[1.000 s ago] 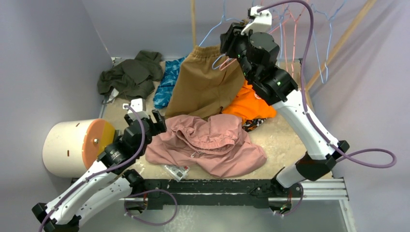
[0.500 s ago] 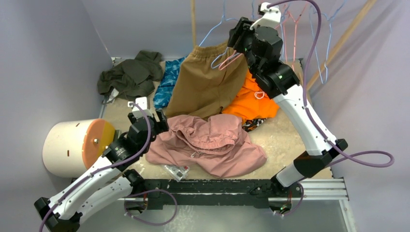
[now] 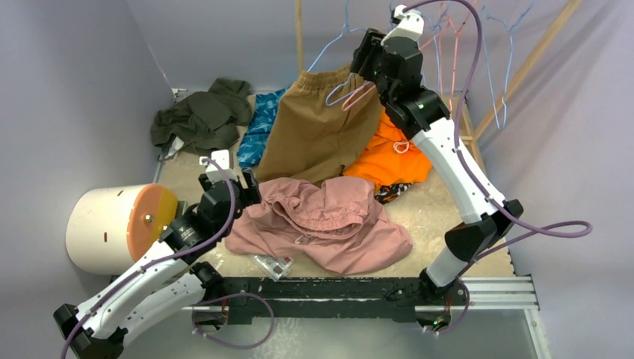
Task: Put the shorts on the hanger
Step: Pick up the hanger from the clothesline.
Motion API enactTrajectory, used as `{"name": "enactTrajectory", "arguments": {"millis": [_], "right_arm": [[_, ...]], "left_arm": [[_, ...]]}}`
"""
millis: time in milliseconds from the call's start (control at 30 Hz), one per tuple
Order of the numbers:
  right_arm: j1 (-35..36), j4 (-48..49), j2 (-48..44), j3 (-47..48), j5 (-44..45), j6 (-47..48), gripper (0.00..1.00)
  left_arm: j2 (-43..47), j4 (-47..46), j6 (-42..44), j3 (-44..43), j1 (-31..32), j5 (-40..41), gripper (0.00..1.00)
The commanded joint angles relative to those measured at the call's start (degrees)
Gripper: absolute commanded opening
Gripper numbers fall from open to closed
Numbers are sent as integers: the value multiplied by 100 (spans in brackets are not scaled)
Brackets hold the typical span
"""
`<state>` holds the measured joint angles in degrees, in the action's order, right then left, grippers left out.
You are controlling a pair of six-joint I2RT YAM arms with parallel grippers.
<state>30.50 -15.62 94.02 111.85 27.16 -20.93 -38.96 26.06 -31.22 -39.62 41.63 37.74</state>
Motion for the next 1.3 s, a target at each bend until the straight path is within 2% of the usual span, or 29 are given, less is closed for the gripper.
{"name": "enactTrajectory", "arguments": {"millis": [0,200,600,900,1133,1267], "right_arm": [[-113,63,88,212,-55,-113,60],[-176,20,48,99,3,-154,57],[-269,131,-805,-725,316,82,47],[-445,120,-1107,-942,137,90,48],[-444,711,-1754,-1212,-428,196,53],[-440,514,-1595,-788,-636,250,55]], "left_arm": [[-51,-277,149,-123,-35,55,74],[-63,-253,165,-143,-35,64,74],[-74,-274,152,-130,-41,67,74],[-129,-251,135,-134,-42,43,73],[-148,-275,147,-143,-45,3,73],[-164,-286,144,-138,-50,-36,73]]}}
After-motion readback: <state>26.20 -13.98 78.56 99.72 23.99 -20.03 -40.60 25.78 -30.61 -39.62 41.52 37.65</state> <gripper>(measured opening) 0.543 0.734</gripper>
